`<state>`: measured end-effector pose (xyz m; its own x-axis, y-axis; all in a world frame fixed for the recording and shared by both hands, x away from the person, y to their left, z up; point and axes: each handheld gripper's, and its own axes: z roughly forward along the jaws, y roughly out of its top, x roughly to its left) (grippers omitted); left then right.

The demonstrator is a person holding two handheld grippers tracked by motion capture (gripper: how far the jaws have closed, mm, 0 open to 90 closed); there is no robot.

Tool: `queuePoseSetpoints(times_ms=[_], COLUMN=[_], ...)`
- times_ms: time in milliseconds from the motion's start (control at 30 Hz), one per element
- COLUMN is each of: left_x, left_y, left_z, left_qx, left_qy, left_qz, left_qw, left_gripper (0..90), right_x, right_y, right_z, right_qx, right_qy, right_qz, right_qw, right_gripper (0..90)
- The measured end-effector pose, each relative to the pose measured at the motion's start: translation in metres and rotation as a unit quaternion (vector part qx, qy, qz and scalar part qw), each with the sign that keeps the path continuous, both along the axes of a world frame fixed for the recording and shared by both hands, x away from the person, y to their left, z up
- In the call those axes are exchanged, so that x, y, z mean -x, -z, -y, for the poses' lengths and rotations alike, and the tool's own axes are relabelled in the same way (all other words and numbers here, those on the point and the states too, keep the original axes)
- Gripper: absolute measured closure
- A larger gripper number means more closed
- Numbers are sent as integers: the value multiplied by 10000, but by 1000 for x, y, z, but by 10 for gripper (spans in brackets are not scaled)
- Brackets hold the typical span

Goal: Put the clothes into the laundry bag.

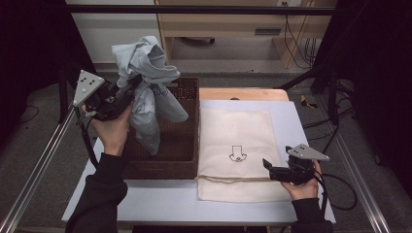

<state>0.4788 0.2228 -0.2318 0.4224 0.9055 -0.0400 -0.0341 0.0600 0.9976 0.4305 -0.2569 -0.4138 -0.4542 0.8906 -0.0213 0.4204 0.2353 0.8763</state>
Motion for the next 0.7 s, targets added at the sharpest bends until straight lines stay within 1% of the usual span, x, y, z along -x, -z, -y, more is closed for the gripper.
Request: queuePoseSetpoints(times_ms=[67,233,267,333,367,400,433,500,533,667,700], left_x=[2,7,7,9,11,11,13,14,16,19,22], left_y=[-8,-27,-27,-33,-39,-39,-43,-45,-49,-54,-58], left_z=[1,7,7,11,15,15,19,22,27,33,37], left_qx=[47,70,70,89,112,112,120,134,124,183,203], left_qy=[19,9,9,17,32,32,55,78,83,162,216], left_qz=[87,273,273,362,443,443,513,543,601,659,685], left_qw=[9999,9996,9996,9993,9989,9989,9986,9984,9981,9975,9972], left_gripper=[708,708,708,708,708,708,708,708,708,708,707], right_x=[0,0,0,0,0,0,0,0,0,0,0], right_y=[0,0,0,1,0,0,0,0,0,0,0], right_z=[0,-1,-1,-1,-1,-1,0,0,0,0,0], right_qx=[8,24,24,18,27,27,26,27,22,11,15], right_qy=[1,-3,-3,-10,-4,-4,-12,-6,-11,-8,-8], right_qz=[2,3,3,-1,2,2,3,6,16,18,17], right_qw=[10000,10000,10000,10000,10000,10000,10000,10000,10000,10000,10000], right_gripper=[70,71,71,71,71,71,71,71,71,71,71])
